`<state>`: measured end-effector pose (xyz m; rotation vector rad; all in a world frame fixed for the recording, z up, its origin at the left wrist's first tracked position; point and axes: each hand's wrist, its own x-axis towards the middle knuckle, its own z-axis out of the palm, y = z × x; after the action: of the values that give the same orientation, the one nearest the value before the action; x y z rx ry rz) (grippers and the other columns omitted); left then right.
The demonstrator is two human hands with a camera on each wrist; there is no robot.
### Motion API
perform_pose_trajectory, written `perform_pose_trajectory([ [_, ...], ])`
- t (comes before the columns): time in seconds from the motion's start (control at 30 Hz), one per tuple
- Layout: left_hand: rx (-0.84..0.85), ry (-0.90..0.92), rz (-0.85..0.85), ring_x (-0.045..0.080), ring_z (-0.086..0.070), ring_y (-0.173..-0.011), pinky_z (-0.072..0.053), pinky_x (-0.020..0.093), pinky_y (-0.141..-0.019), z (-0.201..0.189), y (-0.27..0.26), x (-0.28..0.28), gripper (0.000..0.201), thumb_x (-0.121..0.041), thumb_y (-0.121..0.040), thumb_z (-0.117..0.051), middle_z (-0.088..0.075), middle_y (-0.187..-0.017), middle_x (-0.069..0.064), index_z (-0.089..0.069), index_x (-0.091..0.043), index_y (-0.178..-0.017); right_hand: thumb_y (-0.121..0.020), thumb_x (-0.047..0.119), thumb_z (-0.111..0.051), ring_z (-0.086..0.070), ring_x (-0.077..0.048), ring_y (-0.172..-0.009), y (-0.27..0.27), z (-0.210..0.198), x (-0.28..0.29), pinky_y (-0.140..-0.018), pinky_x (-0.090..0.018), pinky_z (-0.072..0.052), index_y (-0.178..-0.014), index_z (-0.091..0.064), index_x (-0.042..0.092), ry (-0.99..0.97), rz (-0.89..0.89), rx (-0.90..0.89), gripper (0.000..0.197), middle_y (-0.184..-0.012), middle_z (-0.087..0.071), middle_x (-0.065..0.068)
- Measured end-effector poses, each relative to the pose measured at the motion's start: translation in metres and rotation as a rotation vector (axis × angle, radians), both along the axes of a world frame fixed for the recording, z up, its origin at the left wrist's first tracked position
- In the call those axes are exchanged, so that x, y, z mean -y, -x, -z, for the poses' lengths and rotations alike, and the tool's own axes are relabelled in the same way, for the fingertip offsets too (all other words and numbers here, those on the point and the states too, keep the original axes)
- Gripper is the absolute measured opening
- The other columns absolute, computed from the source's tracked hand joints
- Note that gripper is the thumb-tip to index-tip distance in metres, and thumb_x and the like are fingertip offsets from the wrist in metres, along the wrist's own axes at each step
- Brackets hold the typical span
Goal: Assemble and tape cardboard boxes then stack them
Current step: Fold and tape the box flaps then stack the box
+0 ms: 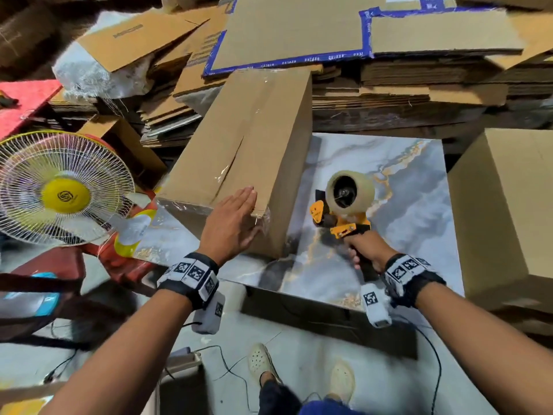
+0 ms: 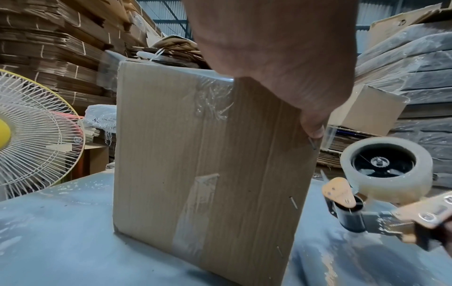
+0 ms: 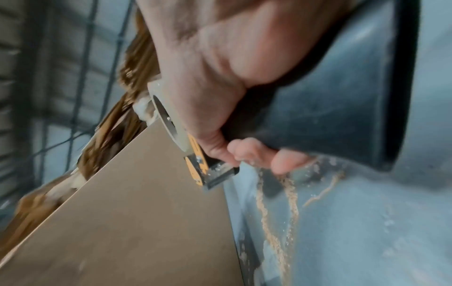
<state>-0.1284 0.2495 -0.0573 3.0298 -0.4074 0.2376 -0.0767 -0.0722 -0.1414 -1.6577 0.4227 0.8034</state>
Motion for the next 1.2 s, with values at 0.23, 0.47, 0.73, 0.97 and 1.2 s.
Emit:
perform_pose_trajectory([
  [0.23, 0.007, 0.020, 0.009, 0.031, -0.043, -0.143, -0.036, 0.048, -0.117, 0.006, -0.001, -0.004, 0.079, -0.031, -0.087, -0.076, -0.040, -0.158, 0.015, -0.041, -0.003, -0.152, -0.088, 0.010, -0.049, -0.036, -0.020, -0.040, -0.024, 0.041, 0.011, -0.043, -0.028, -0.039, -0.061, -0.043, 0.012, -0.240, 0.326, -0.212, 0.028, -0.048, -0.039, -0.004],
  [0.47, 0.035, 0.000, 0.014, 0.035, -0.045, -0.141, -0.035, 0.048, -0.116, 0.003, -0.001, 0.000, 0.076, -0.031, -0.088, -0.076, -0.041, -0.156, 0.018, -0.043, 0.000, -0.149, -0.088, 0.010, -0.056, -0.047, -0.022, -0.042, -0.021, 0.069, -0.002, -0.048, -0.030, -0.047, -0.060, -0.051, 0.008, -0.283, 0.510, -0.244, 0.029, -0.051, -0.048, -0.008],
  [0.73, -0.106, 0.003, 0.112, 0.037, -0.032, -0.149, -0.027, 0.049, -0.121, -0.002, -0.002, -0.008, 0.087, -0.027, -0.084, -0.074, -0.030, -0.161, 0.022, -0.031, 0.004, -0.154, -0.072, 0.049, -0.072, -0.063, -0.040, -0.104, -0.006, 0.056, -0.009, -0.091, -0.052, -0.054, -0.099, -0.070, 0.008, 0.409, 0.457, 0.105, 0.048, -0.108, -0.069, -0.020],
  [0.97, -0.320, 0.540, 0.208, 0.006, -0.024, -0.150, -0.022, 0.025, -0.119, -0.048, -0.016, -0.049, 0.088, -0.059, -0.092, -0.050, -0.019, -0.166, -0.006, 0.006, -0.040, -0.158, -0.109, 0.042, -0.036, -0.036, -0.005, -0.135, 0.023, -0.066, -0.118, -0.117, -0.030, -0.028, -0.151, -0.039, 0.018, -0.154, 0.557, 0.560, 0.048, -0.149, -0.039, 0.008],
  [1.2, -0.260, 0.252, 0.111, 0.014, -0.008, -0.155, -0.005, 0.031, -0.125, -0.031, -0.069, -0.087, 0.084, -0.066, -0.095, -0.024, -0.012, -0.168, 0.003, -0.011, -0.016, -0.162, -0.094, 0.076, -0.011, -0.008, 0.012, -0.142, 0.004, -0.100, -0.212, -0.119, -0.022, -0.008, -0.160, -0.007, 0.035, -0.402, 0.505, 0.586, 0.078, -0.163, -0.008, 0.022],
])
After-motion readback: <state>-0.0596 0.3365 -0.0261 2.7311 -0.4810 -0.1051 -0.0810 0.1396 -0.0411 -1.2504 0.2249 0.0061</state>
